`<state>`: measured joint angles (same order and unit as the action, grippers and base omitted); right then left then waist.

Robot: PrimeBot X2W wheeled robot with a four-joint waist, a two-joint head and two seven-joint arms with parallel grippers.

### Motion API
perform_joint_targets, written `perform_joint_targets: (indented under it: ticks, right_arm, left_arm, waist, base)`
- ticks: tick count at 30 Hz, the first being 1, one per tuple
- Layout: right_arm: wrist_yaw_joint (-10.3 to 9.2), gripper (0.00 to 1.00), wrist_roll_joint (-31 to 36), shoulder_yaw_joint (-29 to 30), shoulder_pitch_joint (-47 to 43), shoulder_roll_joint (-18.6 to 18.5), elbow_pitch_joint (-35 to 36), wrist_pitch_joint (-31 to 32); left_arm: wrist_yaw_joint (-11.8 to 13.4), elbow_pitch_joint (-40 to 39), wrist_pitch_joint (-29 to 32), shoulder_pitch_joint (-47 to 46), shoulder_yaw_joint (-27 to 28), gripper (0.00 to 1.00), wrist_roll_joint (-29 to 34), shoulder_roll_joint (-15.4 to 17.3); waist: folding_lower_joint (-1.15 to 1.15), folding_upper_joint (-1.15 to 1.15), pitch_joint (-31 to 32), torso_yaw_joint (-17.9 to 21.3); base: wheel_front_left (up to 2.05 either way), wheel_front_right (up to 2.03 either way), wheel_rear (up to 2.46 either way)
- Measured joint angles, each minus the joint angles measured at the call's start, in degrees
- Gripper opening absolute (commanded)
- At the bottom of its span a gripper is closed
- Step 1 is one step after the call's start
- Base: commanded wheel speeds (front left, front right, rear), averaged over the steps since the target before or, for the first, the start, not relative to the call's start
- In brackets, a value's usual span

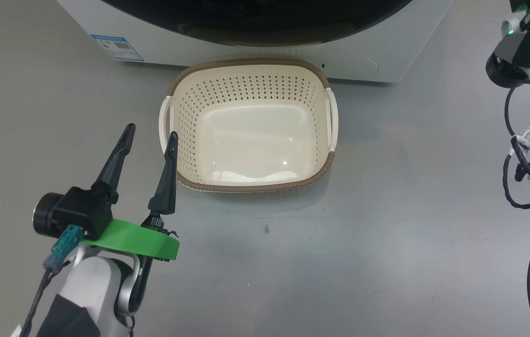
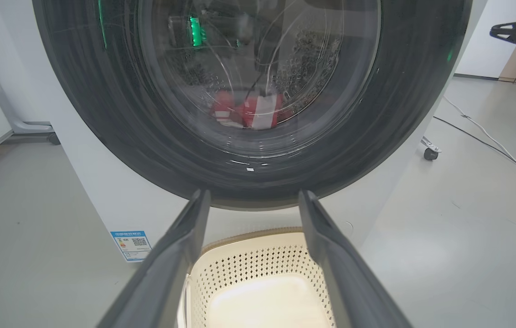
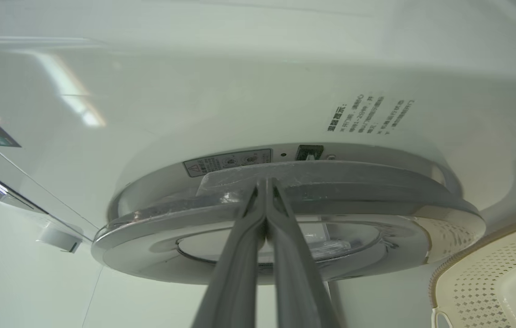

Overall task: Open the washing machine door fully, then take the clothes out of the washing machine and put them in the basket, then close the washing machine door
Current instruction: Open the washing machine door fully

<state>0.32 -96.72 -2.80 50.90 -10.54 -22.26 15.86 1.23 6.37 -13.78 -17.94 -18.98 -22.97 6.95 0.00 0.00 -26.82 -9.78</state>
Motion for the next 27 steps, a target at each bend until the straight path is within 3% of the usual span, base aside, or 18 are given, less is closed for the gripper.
perform_joint_targets:
  ticks: [12, 27]
  right_arm:
    - [-2.02, 0.0, 0.03, -1.58, 8.51, -1.13, -3.94, 4.03]
    - [-2.5, 0.0, 0.63, -3.48, 14.08, -1.94, -8.88, 7.23]
  left_arm:
    - [-0.6, 0.62, -0.42, -1.01, -0.74, 1.0, 0.05, -0.13]
    - [-1.3, 1.81, -0.48, -2.37, -1.15, 1.0, 0.07, -0.76]
  waist:
    - [0.0, 0.0, -1.69, -1.1]
    - [0.0, 0.0, -2.76, -2.04]
  base:
    - [0.0, 0.0, 0.0]
    - [0.0, 0.0, 0.0]
